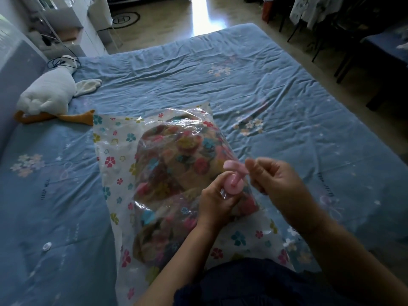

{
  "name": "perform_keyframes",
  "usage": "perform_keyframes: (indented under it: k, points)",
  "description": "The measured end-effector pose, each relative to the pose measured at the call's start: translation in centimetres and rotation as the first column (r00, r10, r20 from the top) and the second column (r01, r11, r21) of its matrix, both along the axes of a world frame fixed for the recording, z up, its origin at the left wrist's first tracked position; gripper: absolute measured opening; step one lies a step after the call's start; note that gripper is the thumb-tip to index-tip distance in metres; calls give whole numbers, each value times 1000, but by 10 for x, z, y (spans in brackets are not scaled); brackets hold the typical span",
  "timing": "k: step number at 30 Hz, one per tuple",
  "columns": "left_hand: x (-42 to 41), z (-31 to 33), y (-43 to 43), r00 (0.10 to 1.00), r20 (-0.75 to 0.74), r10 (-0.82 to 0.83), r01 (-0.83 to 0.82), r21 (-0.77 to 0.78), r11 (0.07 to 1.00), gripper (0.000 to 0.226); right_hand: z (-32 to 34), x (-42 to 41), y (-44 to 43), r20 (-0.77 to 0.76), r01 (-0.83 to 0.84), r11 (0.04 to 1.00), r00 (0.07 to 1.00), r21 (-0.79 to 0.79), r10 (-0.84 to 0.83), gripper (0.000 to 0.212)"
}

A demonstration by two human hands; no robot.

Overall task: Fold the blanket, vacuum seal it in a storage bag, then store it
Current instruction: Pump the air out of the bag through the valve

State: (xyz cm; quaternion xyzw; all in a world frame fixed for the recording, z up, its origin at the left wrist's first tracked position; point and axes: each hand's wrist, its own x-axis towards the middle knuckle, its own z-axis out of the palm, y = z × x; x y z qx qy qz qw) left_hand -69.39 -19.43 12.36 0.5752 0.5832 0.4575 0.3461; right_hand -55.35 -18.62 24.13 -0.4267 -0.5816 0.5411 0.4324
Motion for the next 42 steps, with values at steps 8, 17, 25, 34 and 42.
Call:
perform_keyframes:
  k: [8, 17, 25, 34, 42]
  points:
    - [0, -4, -1, 1000, 3, 24, -24, -31, 999, 40, -32, 0, 9, 137, 13, 1000, 990, -14, -11, 54]
    - [-5, 4, 5, 1000, -15, -11, 11, -7, 1000, 48, 31, -1, 6, -160, -9, 989, 987, 151, 33, 36]
    - [-1, 1, -3, 999, -24, -36, 35, -41, 999, 31, -52, 1, 10, 377, 4, 993, 925, -114, 39, 45]
    - [-6, -7, 0, 1000, -29, -8, 6, -42, 999, 51, 11, 6, 8, -198, -81, 991, 975, 103, 100, 53]
    - [-1, 0, -6, 998, -46, -32, 30, -46, 998, 33, -42, 0, -1, 179, 5, 996, 984, -86, 11, 53]
